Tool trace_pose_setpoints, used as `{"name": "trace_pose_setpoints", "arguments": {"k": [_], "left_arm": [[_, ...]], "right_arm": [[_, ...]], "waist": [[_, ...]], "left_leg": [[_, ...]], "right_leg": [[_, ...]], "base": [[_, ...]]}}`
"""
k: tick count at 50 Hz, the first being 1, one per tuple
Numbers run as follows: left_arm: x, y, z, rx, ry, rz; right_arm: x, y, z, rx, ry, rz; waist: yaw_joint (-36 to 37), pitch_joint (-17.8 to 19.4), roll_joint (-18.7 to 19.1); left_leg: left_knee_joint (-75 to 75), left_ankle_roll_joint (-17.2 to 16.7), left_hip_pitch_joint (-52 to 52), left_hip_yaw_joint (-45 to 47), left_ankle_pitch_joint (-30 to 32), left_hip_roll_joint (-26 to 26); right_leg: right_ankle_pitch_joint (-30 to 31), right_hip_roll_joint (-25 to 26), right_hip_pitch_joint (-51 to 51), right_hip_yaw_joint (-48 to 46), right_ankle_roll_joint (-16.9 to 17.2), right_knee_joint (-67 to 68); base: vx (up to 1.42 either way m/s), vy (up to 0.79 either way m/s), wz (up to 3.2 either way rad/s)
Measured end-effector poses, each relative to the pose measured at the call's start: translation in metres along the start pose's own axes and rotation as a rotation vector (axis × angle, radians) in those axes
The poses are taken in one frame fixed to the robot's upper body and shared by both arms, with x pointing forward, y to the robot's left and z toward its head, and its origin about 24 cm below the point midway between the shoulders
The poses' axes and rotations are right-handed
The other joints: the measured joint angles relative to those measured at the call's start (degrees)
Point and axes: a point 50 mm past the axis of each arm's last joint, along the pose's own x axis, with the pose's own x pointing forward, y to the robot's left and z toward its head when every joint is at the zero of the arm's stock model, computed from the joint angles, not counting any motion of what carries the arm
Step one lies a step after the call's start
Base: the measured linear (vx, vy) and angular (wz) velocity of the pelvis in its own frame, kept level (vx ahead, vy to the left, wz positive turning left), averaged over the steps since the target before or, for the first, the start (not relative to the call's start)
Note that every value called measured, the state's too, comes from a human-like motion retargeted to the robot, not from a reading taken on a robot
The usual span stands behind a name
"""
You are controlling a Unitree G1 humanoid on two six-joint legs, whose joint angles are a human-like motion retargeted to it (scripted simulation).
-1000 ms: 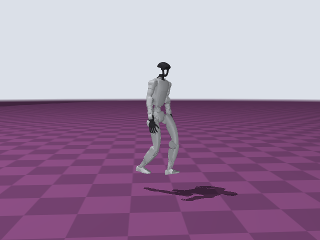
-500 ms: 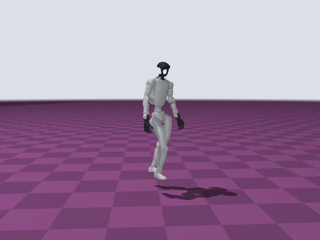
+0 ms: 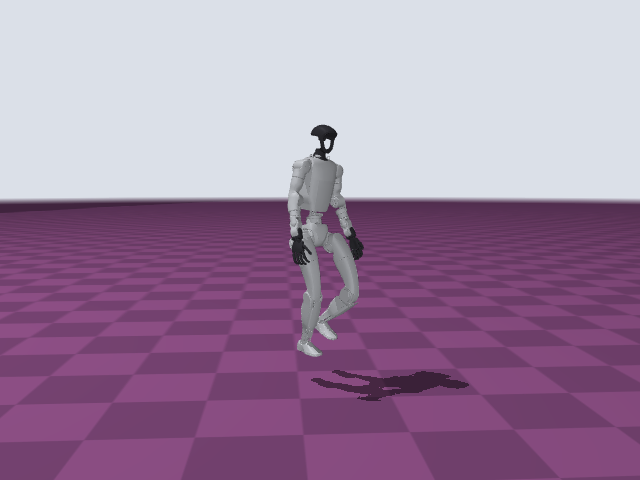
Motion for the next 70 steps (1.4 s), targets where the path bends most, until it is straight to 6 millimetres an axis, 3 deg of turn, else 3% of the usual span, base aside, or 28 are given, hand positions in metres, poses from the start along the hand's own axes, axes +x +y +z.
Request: {"name": "trace_pose_setpoints", "arguments": {"k": [3,8,13,15,19,23,28,35,40,42,45,49,53,58,62,70], "left_arm": [[0.001,-0.004,0.003,0.041,-0.006,-0.014],[0.002,-0.009,0.005,0.107,0.003,-0.034],[0.003,-0.012,0.005,0.1,0.01,-0.024],[0.004,-0.013,0.005,0.084,0.013,-0.017],[0.007,-0.011,0.014,0.053,-0.001,-0.008],[0.008,-0.008,0.021,0.032,-0.014,0.006],[0.009,-0.008,0.026,0.035,-0.025,0.015],[0.01,-0.018,0.027,0.171,-0.041,-0.024],[0.01,-0.023,0.026,0.216,-0.057,-0.036],[0.011,-0.024,0.031,0.212,-0.078,-0.033],[0.012,-0.028,0.034,0.186,-0.094,-0.027],[0.011,-0.033,0.027,0.149,-0.074,-0.019],[0.01,-0.035,0.015,0.112,-0.024,-0.004],[0.007,-0.033,-0.005,0.065,0.052,0.013],[0.003,-0.033,-0.019,0.044,0.102,0.016],[0.003,-0.032,-0.021,0.022,0.113,0.014]], "right_arm": [[0.001,-0.003,0.01,-0.005,-0.033,-0.005],[0.002,-0.003,0.021,-0.008,-0.06,0.003],[0.003,0.007,0.019,0.016,-0.056,0.022],[0.003,0.011,0.014,0.034,-0.046,0.033],[0.003,0.018,0.012,0.071,-0.036,0.062],[0.002,0.021,0.007,0.072,-0.022,0.079],[0.001,0.022,0.0,0.018,-0.01,0.073],[-0.001,0.02,-0.009,-0.054,-0.004,0.039],[-0.003,0.02,-0.019,-0.088,0.017,0.024],[-0.003,0.016,-0.016,-0.096,0.013,0.009],[-0.002,0.011,-0.014,-0.108,0.007,-0.017],[-0.003,0.005,-0.014,-0.1,0.002,-0.055],[-0.002,0.0,-0.006,-0.099,-0.019,-0.089],[0.0,0.003,0.007,-0.131,-0.061,-0.081],[0.001,0.01,0.017,-0.176,-0.098,-0.043],[0.002,0.019,0.036,-0.267,-0.157,0.019]], "waist": [[0.66,0.21,-1.64],[-0.71,-0.22,-5.26],[-1.63,-0.83,-7.82],[-1.85,-1.06,-8.74],[-2.55,-1.59,-11.94],[-3.68,-2.11,-12.46],[-5.5,-2.79,-10.79],[-6.89,-5.49,-7.74],[-3.55,-6.71,-7.11],[-2.32,-7.28,-6.14],[-1.03,-6.88,-4.76],[-1.73,-5.74,-3.49],[-3.12,-5.66,-0.57],[-4.36,-6.49,1.07],[-4.52,-6.72,1.12],[-3.96,-6.84,-0.9]], "left_leg": [[-11.4,0.51,-2.01,0.93,-1.73,-4.64],[-32.16,0.25,-0.48,3.29,2.21,-13.03],[-35.55,2.72,2.16,4.62,2.68,-17.63],[-34.34,4.47,2.77,4.28,1.0,-19.35],[-37.67,7.15,4.87,2.43,1.89,-25.15],[-38.67,7.82,5.73,-2.0,2.65,-28.44],[-38.54,6.17,6.44,-11.42,3.15,-30.77],[-37.33,1.84,5.07,-30.83,3.41,-34.65],[-35.86,-1.39,3.85,-40.85,2.83,-38.05],[-37.68,-3.4,3.75,-44.39,3.52,-37.1],[-36.2,-4.94,1.75,-41.99,3.17,-35.73],[-30.76,-2.91,-3.33,-25.77,-0.54,-29.89],[-25.46,-0.38,-5.28,-9.22,-5.79,-18.64],[-26.23,0.43,-1.67,1.24,-8.28,-10.29],[-29.78,-0.08,1.52,2.71,-8.57,-8.78],[-35.76,0.55,4.8,-0.41,-8.83,-11.53]], "right_leg": [[-2.7,-2.35,2.21,1.18,0.55,0.93],[-7.98,-7.57,4.18,1.91,1.43,4.48],[-12.28,-11.38,4.31,2.63,2.36,13.02],[-11.41,-12.77,3.38,3.18,3.9,18.27],[-1.54,-18.2,-2.76,4.81,8.68,33.2],[2.2,-20.3,-9.26,6.94,8.81,42.26],[-2.25,-16.47,-14.94,13.46,6.21,37.56],[-3.02,-0.59,-15.43,36.87,8.65,19.38],[-4.23,0.17,-14.6,39.23,7.82,15.95],[-4.05,-1.72,-14.32,35.0,6.68,12.34],[-4.79,-4.39,-13.15,27.42,5.2,9.46],[-6.73,-8.09,-10.92,16.46,4.28,9.06],[-6.0,-8.3,-6.9,6.93,3.5,4.46],[-4.3,-7.68,-1.75,-0.76,2.38,-2.07],[-4.17,-7.63,0.85,-4.4,1.45,-3.96],[-5.88,-9.63,2.43,-7.96,0.05,-2.58]], "base": [[0.45,-0.01,-0.17],[0.44,0.02,0.09],[0.39,0.06,0.07],[0.34,0.07,0.23],[0.3,0.06,0.59],[0.27,0.02,1.07],[0.24,-0.05,1.74],[0.16,-0.12,2.63],[0.06,-0.15,2.26],[0.04,-0.16,2.12],[0.01,-0.14,2.32],[-0.02,-0.1,2.6],[-0.03,-0.07,2.17],[-0.04,-0.04,1.57],[-0.03,-0.01,1.04],[0.01,0.02,0.7]]}}
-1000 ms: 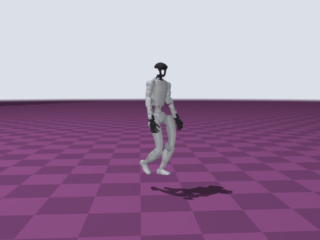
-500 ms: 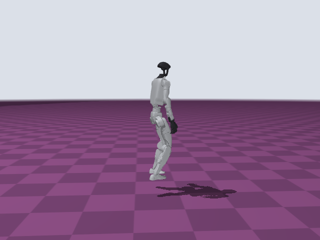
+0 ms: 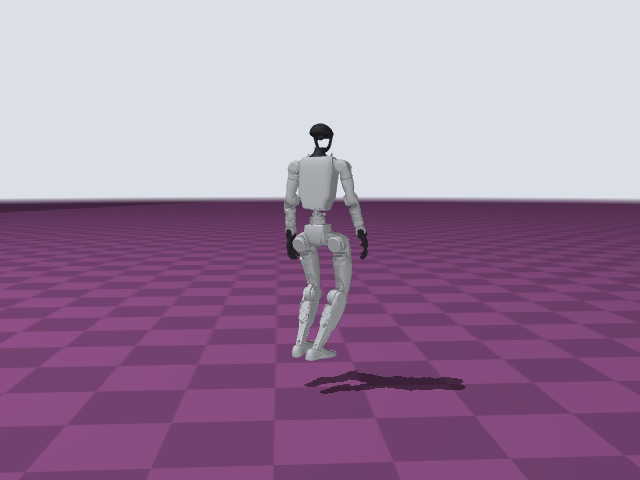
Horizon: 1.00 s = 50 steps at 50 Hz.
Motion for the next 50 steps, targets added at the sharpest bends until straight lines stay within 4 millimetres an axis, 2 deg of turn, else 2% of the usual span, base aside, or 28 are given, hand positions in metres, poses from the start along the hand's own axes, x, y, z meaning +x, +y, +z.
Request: {"name": "trace_pose_setpoints", "arguments": {"k": [4,7,10,12,13,17,20,24,26,27,28,31,32,34,37,40,42,45,47,48,50], "left_arm": [[0.0,0.0,-0.003,-0.025,0.014,-0.006],[0.0,0.0,-0.002,-0.047,0.015,-0.013],[0.001,0.0,0.001,-0.069,0.017,-0.02],[0.002,0.006,0.009,-0.098,0.01,-0.009],[0.002,0.008,0.01,-0.108,0.01,-0.001],[0.003,0.019,0.022,-0.173,-0.019,0.036],[0.004,0.027,0.036,-0.216,-0.072,0.063],[0.004,0.028,0.055,-0.246,-0.153,0.059],[0.003,0.024,0.057,-0.259,-0.172,0.034],[0.003,0.02,0.055,-0.261,-0.173,0.015],[0.003,0.014,0.05,-0.26,-0.165,-0.01],[0.001,-0.003,0.028,-0.261,-0.109,-0.078],[0.0,-0.007,0.02,-0.267,-0.087,-0.093],[-0.002,-0.013,0.005,-0.284,-0.043,-0.106],[-0.005,-0.017,-0.014,-0.289,0.018,-0.112],[-0.009,-0.022,-0.032,-0.278,0.072,-0.128],[-0.012,-0.023,-0.044,-0.271,0.101,-0.142],[-0.016,-0.021,-0.057,-0.259,0.121,-0.149],[-0.018,-0.014,-0.061,-0.24,0.114,-0.14],[-0.019,-0.01,-0.064,-0.231,0.109,-0.128],[-0.02,0.003,-0.063,-0.199,0.079,-0.081]], "right_arm": [[0.0,-0.001,0.001,-0.004,-0.006,0.011],[-0.001,-0.002,-0.002,0.023,0.001,0.012],[-0.002,-0.002,-0.007,0.085,0.011,0.006],[-0.002,-0.004,-0.005,0.14,0.008,-0.006],[-0.002,-0.004,-0.008,0.165,0.015,-0.013],[-0.005,-0.006,-0.016,0.254,0.034,-0.043],[-0.008,-0.008,-0.024,0.306,0.047,-0.061],[-0.013,-0.01,-0.037,0.348,0.068,-0.079],[-0.016,-0.01,-0.046,0.359,0.086,-0.083],[-0.018,-0.01,-0.05,0.36,0.096,-0.084],[-0.02,-0.009,-0.055,0.355,0.105,-0.081],[-0.025,-0.003,-0.064,0.318,0.121,-0.064],[-0.026,0.0,-0.066,0.307,0.125,-0.059],[-0.027,0.004,-0.068,0.299,0.13,-0.06],[-0.027,0.003,-0.067,0.305,0.116,-0.084],[-0.027,-0.004,-0.062,0.314,0.076,-0.117],[-0.028,-0.014,-0.058,0.305,0.037,-0.14],[-0.03,-0.031,-0.047,0.272,-0.036,-0.166],[-0.03,-0.043,-0.035,0.231,-0.098,-0.177],[-0.031,-0.047,-0.029,0.205,-0.13,-0.182],[-0.032,-0.061,-0.011,0.126,-0.208,-0.211]], "waist": [[-0.2,0.14,-1.32],[-1.36,0.71,-2.99],[-3.72,1.67,-5.27],[-6.44,-0.41,-8.12],[-7.55,-0.23,-8.12],[-10.88,-0.72,-5.09],[-12.35,0.63,-2.25],[-13.42,2.66,1.55],[-14.05,2.77,3.73],[-14.29,2.56,4.89],[-14.47,2.22,6.02],[-14.95,1.24,7.84],[-15.05,0.93,7.95],[-15.07,0.11,7.62],[-14.26,-1.21,6.37],[-12.78,-1.76,5.26],[-11.56,-2.25,5.46],[-9.62,-3.26,6.83],[-8.65,-3.31,7.77],[-8.36,-3.23,7.63],[-7.44,-2.55,7.53]], "left_leg": [[-0.51,0.8,0.16,-1.5,0.06,-2.21],[-0.9,1.54,0.61,-2.78,0.47,-5.39],[-1.29,2.16,1.03,-4.35,1.17,-9.86],[-5.97,2.77,-0.27,-5.59,4.35,-13.82],[-5.35,2.82,-0.28,-6.34,4.25,-14.11],[-3.15,2.52,-1.53,-8.44,3.15,-11.12],[1.65,2.17,-1.57,-9.32,-0.24,-8.33],[7.5,1.27,-0.03,-8.59,-4.26,-4.54],[8.45,-0.39,1.19,-7.24,-2.15,-2.23],[8.08,-1.97,2.02,-6.71,1.56,-1.02],[7.05,-4.48,2.97,-6.09,8.42,0.35],[6.3,-12.38,3.48,-3.87,34.44,3.76],[7.48,-14.35,2.74,-2.96,41.15,4.57],[11.04,-14.81,0.63,-0.84,45.36,6.04],[15.49,-11.5,-2.53,2.22,41.39,7.42],[15.99,-8.93,-4.54,4.87,33.55,7.55],[13.12,-8.32,-5.01,6.42,30.07,7.73],[8.41,-8.61,-5.62,7.01,29.33,8.02],[9.98,-8.18,-6.4,5.77,27.27,7.94],[13.14,-7.27,-7.18,4.89,24.39,7.39],[22.33,-4.44,-8.53,2.85,13.22,6.84]], "right_leg": [[-0.96,-2.28,-2.33,0.05,-0.41,6.34],[-0.19,-5.64,-7.19,2.21,-0.57,17.54],[-0.72,-9.11,-16.43,6.27,-1.63,35.22],[1.85,-13.15,-27.9,10.09,-1.68,47.62],[2.77,-13.3,-31.17,10.92,-1.89,52.13],[6.29,-9.83,-47.58,12.61,-1.83,62.45],[8.75,-5.88,-57.38,11.63,-0.19,63.11],[13.04,-2.86,-66.67,9.56,2.03,61.86],[14.37,-3.04,-68.86,8.72,1.59,63.29],[15.06,-3.19,-68.98,8.46,1.11,63.95],[15.94,-3.24,-68.2,8.43,0.52,64.23],[20.6,-4.06,-61.45,9.14,-0.66,62.18],[22.31,-4.88,-58.44,9.32,-0.87,60.98],[25.07,-6.83,-52.05,9.4,-0.91,58.05],[26.82,-8.41,-41.81,9.15,-0.51,51.1],[27.7,-7.27,-30.58,9.24,2.25,38.44],[28.91,-5.48,-23.69,9.75,4.8,28.1],[34.24,-1.61,-15.74,11.82,8.77,14.78],[36.03,1.35,-12.36,14.09,10.29,11.42],[33.75,2.31,-11.77,15.2,9.98,12.92],[20.08,4.54,-10.2,16.41,6.31,17.29]], "base": [[0.06,0.04,0.6],[0.08,0.03,0.68],[0.1,0.03,0.78],[0.14,0.05,0.87],[0.17,0.05,0.74],[0.22,0.05,0.36],[0.29,0.02,0.02],[0.38,0.01,-0.11],[0.47,0.02,-0.08],[0.52,0.0,-0.12],[0.54,-0.02,-0.08],[0.57,-0.07,0.08],[0.57,-0.1,0.3],[0.59,-0.13,0.38],[0.62,-0.2,0.3],[0.64,-0.28,0.06],[0.64,-0.31,-0.14],[0.61,-0.33,-0.24],[0.53,-0.36,-0.2],[0.46,-0.38,-0.23],[0.42,-0.39,-0.36]]}}
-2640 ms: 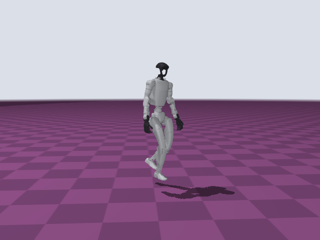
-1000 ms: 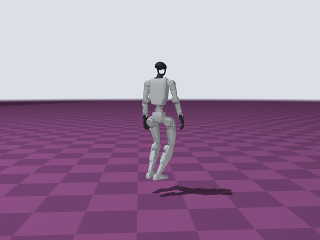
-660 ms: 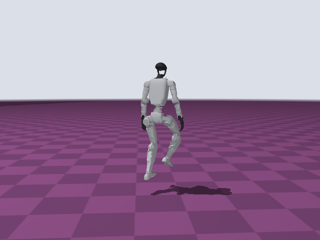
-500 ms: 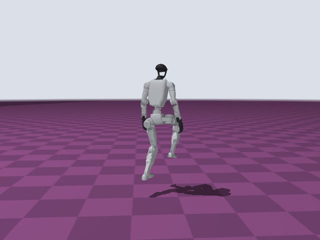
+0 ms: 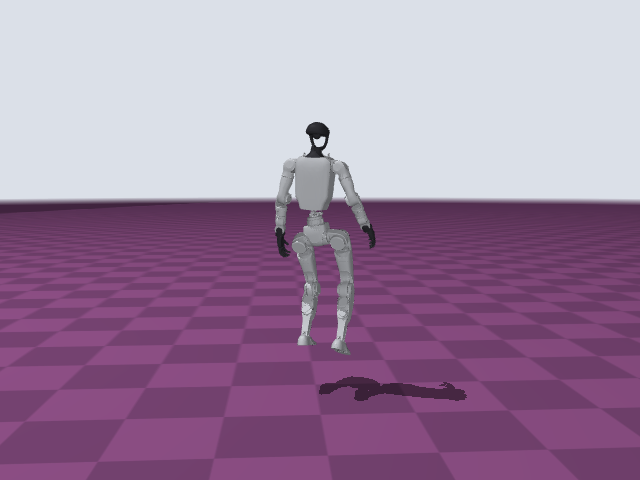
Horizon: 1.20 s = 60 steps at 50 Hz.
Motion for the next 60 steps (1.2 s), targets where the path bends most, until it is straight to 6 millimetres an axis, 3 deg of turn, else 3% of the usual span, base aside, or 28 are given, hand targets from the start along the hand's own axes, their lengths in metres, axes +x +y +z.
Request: {"name": "trace_pose_setpoints", "arguments": {"k": [3,5,6,9,10,13,14,15,17,21,24,27,29,32,34,36,39,42,45,52,55,57,60], "left_arm": [[-0.001,0.018,0.019,0.062,-0.072,0.103],[0.001,0.02,0.034,0.092,-0.115,0.148],[0.003,0.015,0.04,0.111,-0.133,0.143],[0.005,-0.002,0.047,0.168,-0.165,0.094],[0.006,-0.008,0.046,0.18,-0.169,0.07],[0.006,-0.021,0.045,0.207,-0.178,0.024],[0.006,-0.023,0.046,0.217,-0.187,0.015],[0.006,-0.025,0.048,0.226,-0.198,0.008],[0.004,-0.028,0.053,0.249,-0.23,-0.01],[0.002,-0.03,0.06,0.316,-0.27,-0.051],[0.0,-0.032,0.061,0.356,-0.289,-0.072],[-0.002,-0.034,0.057,0.377,-0.293,-0.082],[-0.003,-0.034,0.058,0.39,-0.304,-0.078],[-0.002,-0.035,0.067,0.415,-0.336,-0.054],[0.001,-0.041,0.075,0.419,-0.354,-0.041],[0.003,-0.049,0.083,0.407,-0.372,-0.047],[0.003,-0.053,0.085,0.364,-0.388,-0.06],[0.003,-0.05,0.09,0.308,-0.407,-0.055],[0.002,-0.042,0.098,0.266,-0.433,-0.03],[0.002,-0.027,0.106,0.186,-0.446,0.042],[0.003,-0.023,0.094,0.15,-0.397,0.057],[0.006,-0.019,0.094,0.12,-0.373,0.06],[0.007,-0.015,0.08,0.088,-0.314,0.068]], "right_arm": [[0.01,-0.017,0.036,-0.18,-0.129,-0.074],[0.015,-0.02,0.05,-0.243,-0.169,-0.122],[0.017,-0.015,0.05,-0.247,-0.163,-0.12],[0.012,0.008,0.027,-0.23,-0.089,-0.048],[0.008,0.018,0.015,-0.216,-0.049,-0.009],[-0.004,0.044,-0.018,-0.178,0.078,0.094],[-0.007,0.05,-0.026,-0.176,0.109,0.116],[-0.011,0.055,-0.032,-0.178,0.136,0.134],[-0.015,0.057,-0.04,-0.181,0.162,0.146],[-0.019,0.05,-0.044,-0.184,0.148,0.128],[-0.021,0.037,-0.041,-0.182,0.114,0.087],[-0.023,0.025,-0.038,-0.175,0.08,0.038],[-0.023,0.013,-0.035,-0.181,0.054,-0.01],[-0.021,-0.006,-0.03,-0.212,0.036,-0.112],[-0.019,-0.01,-0.032,-0.203,0.059,-0.176],[-0.02,-0.003,-0.04,-0.165,0.096,-0.186],[-0.029,0.012,-0.057,-0.085,0.16,-0.148],[-0.035,0.021,-0.067,-0.015,0.202,-0.119],[-0.035,0.021,-0.068,0.023,0.21,-0.119],[-0.025,0.01,-0.058,0.061,0.186,-0.15],[-0.022,0.011,-0.056,0.081,0.189,-0.146],[-0.014,0.005,-0.046,0.095,0.17,-0.138],[-0.011,0.005,-0.042,0.109,0.164,-0.125]], "waist": [[0.09,3.77,-0.23],[-0.63,5.7,-0.67],[-0.76,5.85,-0.92],[-0.22,4.95,-1.57],[0.15,4.36,-1.85],[1.45,2.44,-2.97],[1.74,2.04,-3.53],[1.96,1.74,-4.12],[2.15,1.43,-4.85],[1.91,1.32,-5.07],[1.21,0.86,-4.63],[0.06,1.3,-4.46],[-0.54,1.72,-4.32],[-1.8,4.74,-4.17],[-3.16,7.73,-4.49],[-4.04,9.27,-4.49],[-4.99,8.76,-3.91],[-5.65,7.79,-3.32],[-6.14,7.1,-3.07],[-6.68,6.01,-3.89],[-6.41,6.8,-4.6],[-6.19,5.76,-4.78],[-5.38,6.41,-5.78]], "left_leg": [[14.87,3.84,-2.02,-1.44,-17.37,0.79],[19.54,4.62,-2.6,-1.03,-21.36,2.15],[18.38,4.5,-1.9,-0.81,-20.28,2.31],[8.49,1.44,2.54,-0.92,-10.48,2.0],[3.34,-0.77,4.54,-1.21,-4.5,1.67],[-12.65,-8.77,9.03,-0.01,21.47,2.42],[-15.23,-10.63,9.26,0.56,27.4,2.38],[-16.93,-12.1,9.19,1.12,31.84,2.25],[-17.83,-12.58,8.57,2.04,33.53,1.96],[-19.3,-11.4,8.45,3.39,31.54,2.15],[-21.58,-9.82,9.83,4.98,29.38,2.83],[-17.74,-6.1,11.05,5.47,20.27,3.31],[-13.33,-2.33,12.3,5.12,7.52,3.24],[-5.72,3.43,14.82,4.84,-15.25,3.42],[-3.55,4.9,16.31,5.62,-21.52,3.47],[-5.06,4.0,17.56,5.02,-18.4,2.71],[-10.59,-0.29,17.69,2.69,-5.65,2.03],[-16.62,-4.38,16.15,-0.92,5.31,0.5],[-21.62,-6.96,14.32,-4.27,12.08,-1.27],[-31.66,-7.29,13.56,-8.95,14.38,-5.34],[-29.25,-7.02,12.61,-9.6,12.24,-6.74],[-35.76,-7.12,14.03,-10.56,14.35,-7.28],[-32.12,-6.58,13.2,-11.14,11.11,-8.72]], "right_leg": [[-23.62,2.09,0.91,-1.19,-7.0,10.83],[-30.46,2.19,0.85,-2.68,-9.02,15.55],[-29.58,2.11,1.35,-2.78,-9.08,15.0],[-18.88,3.59,4.88,-0.71,-6.15,7.64],[-12.88,4.77,6.58,1.1,-3.75,3.51],[9.94,3.28,9.44,2.2,2.97,-8.95],[14.39,2.48,8.88,2.0,4.38,-10.23],[17.61,1.7,7.94,1.73,5.5,-10.66],[17.81,0.47,5.61,1.26,5.58,-9.82],[16.84,-0.58,3.69,1.3,5.52,-11.17],[19.41,-0.03,4.78,2.75,6.63,-14.99],[15.65,1.41,5.89,4.97,5.77,-12.69],[5.22,2.7,7.05,6.29,2.95,-9.61],[-17.92,3.86,9.2,6.15,-3.58,-2.55],[-25.34,3.31,10.18,5.21,-5.49,0.89],[-23.52,2.72,11.38,4.69,-5.41,0.58],[-12.42,3.48,11.83,6.24,-1.75,-3.92],[-2.76,3.34,9.74,7.71,1.77,-7.75],[2.02,2.85,6.77,9.44,3.7,-9.52],[-2.42,0.2,2.07,11.83,2.44,-10.12],[-4.95,-0.64,1.21,11.9,2.14,-7.5],[-5.48,-1.81,0.26,11.64,1.89,-9.05],[-8.96,-2.93,0.22,11.01,1.2,-6.75]], "base": [[0.36,-0.37,-0.28],[0.28,-0.32,-0.15],[0.24,-0.28,-0.27],[0.21,-0.22,-0.37],[0.19,-0.18,-0.37],[0.15,-0.14,-0.45],[0.11,-0.11,-0.42],[0.1,-0.09,-0.34],[0.09,-0.07,-0.26],[0.12,-0.07,-0.16],[0.16,-0.07,-0.1],[0.13,-0.08,-0.12],[0.14,-0.08,-0.22],[0.12,-0.07,-0.14],[0.07,-0.07,0.19],[0.03,-0.07,0.23],[-0.02,-0.05,0.31],[-0.08,-0.02,0.26],[-0.11,0.02,0.24],[-0.1,0.05,0.14],[-0.06,0.02,0.06],[0.0,0.0,0.0],[0.0,0.0,0.0]]}}
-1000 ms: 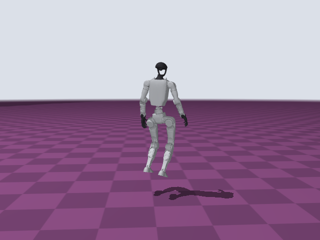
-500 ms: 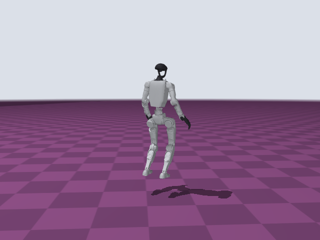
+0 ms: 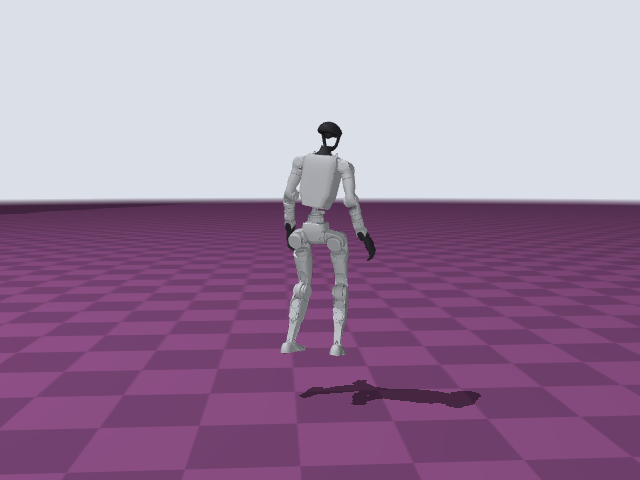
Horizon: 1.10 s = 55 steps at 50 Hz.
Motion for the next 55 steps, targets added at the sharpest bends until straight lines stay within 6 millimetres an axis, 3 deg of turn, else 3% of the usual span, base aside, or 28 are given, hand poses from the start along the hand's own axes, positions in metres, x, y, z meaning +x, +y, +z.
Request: {"name": "trace_pose_setpoints", "arguments": {"k": [5,8,10,18,25,33,37,40,45,55], "left_arm": [[0.002,0.008,-0.003,-0.046,0.038,0.021],[-0.001,0.011,-0.011,-0.063,0.059,0.031],[0.0,0.014,-0.008,-0.077,0.049,0.036],[-0.004,0.013,-0.015,-0.118,0.048,0.034],[-0.005,0.005,-0.02,-0.126,0.063,0.008],[-0.008,-0.006,-0.028,-0.112,0.097,-0.03],[-0.009,-0.004,-0.03,-0.096,0.099,-0.024],[-0.005,0.001,-0.02,-0.079,0.07,-0.014],[-0.003,0.004,-0.013,-0.059,0.046,-0.007],[0.0,0.004,-0.01,-0.021,0.067,-0.04]], "right_arm": [[0.01,-0.006,0.02,0.019,-0.037,0.008],[0.011,-0.007,0.022,0.02,-0.044,0.008],[0.014,-0.01,0.03,0.026,-0.06,0.004],[0.015,-0.012,0.03,0.051,-0.059,-0.001],[0.016,-0.025,0.029,0.06,-0.044,-0.034],[0.016,-0.052,0.031,0.072,-0.047,-0.109],[0.013,-0.056,0.028,0.081,-0.052,-0.123],[0.014,-0.056,0.032,0.089,-0.072,-0.115],[0.011,-0.044,0.024,0.077,-0.057,-0.061],[0.003,-0.027,-0.006,0.062,0.064,0.034]], "waist": [[1.68,0.05,0.85],[2.63,0.95,0.47],[3.48,0.95,2.2],[5.86,2.18,5.16],[6.69,2.06,6.36],[5.21,0.19,4.06],[3.96,1.16,3.51],[2.77,-1.04,0.96],[1.32,0.15,-0.27],[-0.66,-2.52,-2.83]], "left_leg": [[-0.29,-0.11,0.26,-1.76,-2.69,1.36],[5.54,-0.05,-1.03,-2.06,-5.44,1.0],[6.81,-0.67,-1.58,-3.08,-6.53,3.33],[17.05,-2.43,-4.38,-5.35,-9.08,7.01],[18.1,-1.98,-5.88,-5.07,-9.64,9.71],[7.54,0.17,-5.81,-1.51,-7.48,8.79],[7.77,0.85,-6.57,0.03,-8.48,8.66],[-2.36,1.45,-5.59,1.25,-4.04,5.88],[-0.02,1.77,-6.94,1.94,-4.84,4.0],[-4.46,2.75,-6.4,0.85,-2.34,-1.08]], "right_leg": [[-2.15,0.68,1.58,-1.86,-1.17,-3.47],[-4.21,0.9,2.38,-2.48,-1.6,-1.9],[-2.94,3.02,4.17,-3.23,-2.23,-6.28],[-1.05,7.7,7.68,-4.0,-2.95,-10.99],[2.29,9.29,8.99,-3.7,-2.21,-15.96],[4.54,6.14,6.29,-3.26,-0.76,-19.66],[3.56,5.79,3.93,-3.47,-0.49,-16.03],[3.29,2.23,0.16,-3.19,0.26,-15.34],[1.44,0.81,-3.05,-3.29,0.6,-8.27],[-1.36,-3.94,-8.29,-1.78,0.94,0.75]], "base": [[0.02,-0.05,0.01],[-0.01,-0.07,-0.03],[0.03,-0.08,-0.07],[0.0,-0.04,-0.07],[0.0,0.0,0.0],[-0.03,0.05,0.01],[-0.06,0.09,0.06],[-0.01,0.08,0.24],[-0.06,0.08,0.21],[0.0,0.04,0.33]]}}
